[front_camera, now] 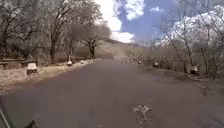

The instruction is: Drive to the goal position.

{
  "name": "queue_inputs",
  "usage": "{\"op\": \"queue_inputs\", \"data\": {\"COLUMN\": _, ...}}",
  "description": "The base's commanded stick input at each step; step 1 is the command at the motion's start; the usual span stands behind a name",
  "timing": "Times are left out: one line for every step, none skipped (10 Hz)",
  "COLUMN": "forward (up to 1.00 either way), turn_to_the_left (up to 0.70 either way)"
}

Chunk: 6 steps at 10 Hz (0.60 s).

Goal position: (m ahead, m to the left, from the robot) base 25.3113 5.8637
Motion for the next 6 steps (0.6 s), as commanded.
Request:
{"op": "queue_inputs", "data": {"forward": 0.70, "turn_to_the_left": 0.00}}
{"op": "queue_inputs", "data": {"forward": 0.70, "turn_to_the_left": 0.00}}
{"op": "queue_inputs", "data": {"forward": 0.70, "turn_to_the_left": 0.00}}
{"op": "queue_inputs", "data": {"forward": 0.70, "turn_to_the_left": 0.00}}
{"op": "queue_inputs", "data": {"forward": 0.70, "turn_to_the_left": 0.00}}
{"op": "queue_inputs", "data": {"forward": 0.70, "turn_to_the_left": 0.00}}
